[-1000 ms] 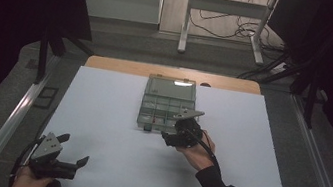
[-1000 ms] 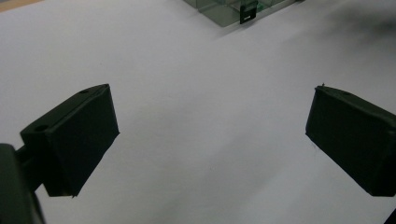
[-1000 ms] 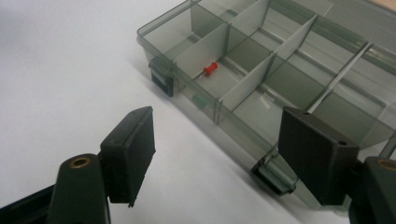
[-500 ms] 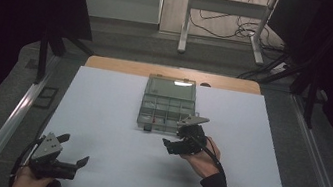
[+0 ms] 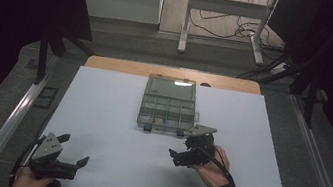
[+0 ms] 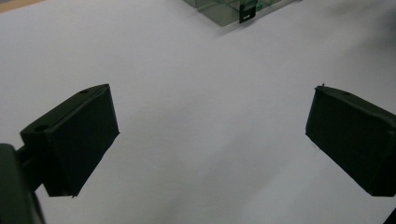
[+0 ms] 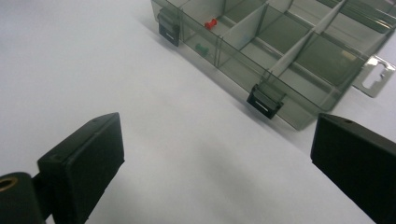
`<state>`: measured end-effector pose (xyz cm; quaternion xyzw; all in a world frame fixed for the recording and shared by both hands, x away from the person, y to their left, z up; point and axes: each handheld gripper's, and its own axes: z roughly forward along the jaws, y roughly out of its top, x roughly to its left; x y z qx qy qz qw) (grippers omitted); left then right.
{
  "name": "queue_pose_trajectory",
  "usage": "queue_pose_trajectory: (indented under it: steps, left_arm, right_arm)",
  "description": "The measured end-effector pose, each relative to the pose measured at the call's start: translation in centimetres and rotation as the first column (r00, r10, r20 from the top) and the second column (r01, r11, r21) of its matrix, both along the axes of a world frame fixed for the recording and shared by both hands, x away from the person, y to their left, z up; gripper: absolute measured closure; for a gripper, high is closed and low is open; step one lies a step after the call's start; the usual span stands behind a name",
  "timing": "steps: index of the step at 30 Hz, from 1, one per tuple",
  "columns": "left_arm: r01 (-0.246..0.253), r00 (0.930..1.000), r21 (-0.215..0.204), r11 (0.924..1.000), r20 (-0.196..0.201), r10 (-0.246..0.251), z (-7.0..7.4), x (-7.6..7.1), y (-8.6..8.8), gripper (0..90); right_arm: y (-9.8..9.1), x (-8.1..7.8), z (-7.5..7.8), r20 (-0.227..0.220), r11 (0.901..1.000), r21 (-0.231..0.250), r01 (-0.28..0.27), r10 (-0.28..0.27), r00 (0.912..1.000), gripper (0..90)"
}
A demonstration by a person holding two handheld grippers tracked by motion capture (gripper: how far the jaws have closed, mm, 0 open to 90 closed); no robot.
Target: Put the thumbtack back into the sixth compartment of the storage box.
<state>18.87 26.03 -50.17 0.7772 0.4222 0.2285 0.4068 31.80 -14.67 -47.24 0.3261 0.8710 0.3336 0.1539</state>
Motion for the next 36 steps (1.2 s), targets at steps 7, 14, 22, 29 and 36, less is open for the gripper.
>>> queue_pose_trajectory:
  steps: [7,14,22,29,36]
  left_arm:
    - [0.000,1.0000,0.001,1.0000,0.000,0.000,0.0,0.0,0.0,3.0]
    - [0.000,1.0000,0.001,1.0000,0.000,0.000,0.0,0.0,0.0,3.0]
    - [0.000,1.0000,0.003,1.0000,0.000,0.000,0.0,0.0,0.0,3.0]
    - [0.000,1.0000,0.003,1.0000,-0.001,0.000,0.0,0.0,0.0,3.0]
    - [-0.001,1.0000,0.000,1.0000,-0.001,0.001,0.0,0.0,0.0,3.0]
  right_arm:
    - [-1.0,-1.2,0.7,0.018,1.0000,0.008,-0.004,0.004,0.9998,1.7]
    - [-2.3,-2.2,1.1,0.022,0.9999,0.007,0.009,-0.009,0.9997,1.1]
    - [-4.7,-3.3,1.0,0.016,0.9984,0.018,0.053,-0.053,0.9984,0.5]
    - [-6.8,-4.4,1.1,0.027,0.9948,0.043,0.092,-0.094,0.9952,0.5]
    - [-8.6,-5.6,1.0,0.034,0.9908,0.044,0.128,-0.129,0.9910,0.0]
